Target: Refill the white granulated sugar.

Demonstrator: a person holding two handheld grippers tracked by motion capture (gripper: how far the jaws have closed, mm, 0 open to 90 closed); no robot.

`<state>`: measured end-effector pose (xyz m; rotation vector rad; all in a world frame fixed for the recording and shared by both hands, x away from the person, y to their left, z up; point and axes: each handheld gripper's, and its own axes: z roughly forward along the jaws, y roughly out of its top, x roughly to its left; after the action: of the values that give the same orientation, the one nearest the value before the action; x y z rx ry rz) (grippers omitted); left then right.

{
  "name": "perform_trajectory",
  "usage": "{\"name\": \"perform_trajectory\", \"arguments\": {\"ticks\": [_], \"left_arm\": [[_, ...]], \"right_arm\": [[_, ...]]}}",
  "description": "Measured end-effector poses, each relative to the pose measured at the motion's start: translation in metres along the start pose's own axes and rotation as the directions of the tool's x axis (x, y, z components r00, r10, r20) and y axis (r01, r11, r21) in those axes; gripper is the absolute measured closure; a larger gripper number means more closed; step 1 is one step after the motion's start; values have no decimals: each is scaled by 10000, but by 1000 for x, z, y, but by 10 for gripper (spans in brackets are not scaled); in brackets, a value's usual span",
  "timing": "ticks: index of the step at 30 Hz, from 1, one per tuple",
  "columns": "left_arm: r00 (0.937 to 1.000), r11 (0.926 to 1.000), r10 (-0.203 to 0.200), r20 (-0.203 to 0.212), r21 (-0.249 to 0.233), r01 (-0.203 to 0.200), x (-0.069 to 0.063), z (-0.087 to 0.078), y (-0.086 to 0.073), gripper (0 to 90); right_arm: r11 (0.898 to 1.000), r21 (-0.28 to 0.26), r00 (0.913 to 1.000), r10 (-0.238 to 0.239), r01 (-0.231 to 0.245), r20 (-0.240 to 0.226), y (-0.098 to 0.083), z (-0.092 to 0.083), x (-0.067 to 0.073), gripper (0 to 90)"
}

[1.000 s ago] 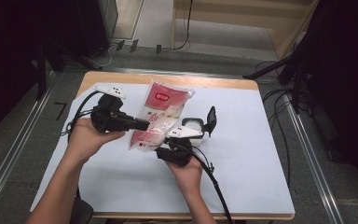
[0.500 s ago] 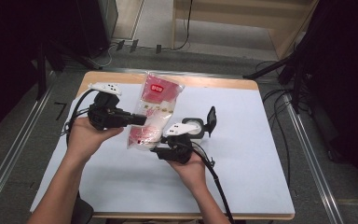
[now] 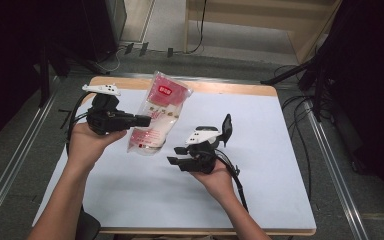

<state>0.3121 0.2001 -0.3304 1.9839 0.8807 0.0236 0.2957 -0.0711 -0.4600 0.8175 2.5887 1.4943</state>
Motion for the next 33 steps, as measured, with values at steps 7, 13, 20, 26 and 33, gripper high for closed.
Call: {"name": "perform_trajectory", "arguments": {"ticks": [7,13,20,26,33], "left_arm": [[9990,9992,-377,-236,113,380,15,6,-6,900],[9983,9990,-422,-400,97,426,26,12,-8,900],[9957,9971,-736,-558,148,745,40,25,-6,900],[9957,9977,-647,-663,164,659,49,43,-4,900],[9964,9991,-418,-737,-29,417,61,64,-8,900]], "right_arm": [[9983,-479,9979,295,-322,-578,0,-17,-6,565],[9996,-272,9979,102,-120,-643,-2,-25,-9,564],[9995,-278,9972,139,-160,-731,-12,-43,-13,563],[9998,-139,9979,125,-134,-635,-23,-55,-14,555],[9999,-35,9984,167,-169,-545,-34,-66,-14,546]]}}
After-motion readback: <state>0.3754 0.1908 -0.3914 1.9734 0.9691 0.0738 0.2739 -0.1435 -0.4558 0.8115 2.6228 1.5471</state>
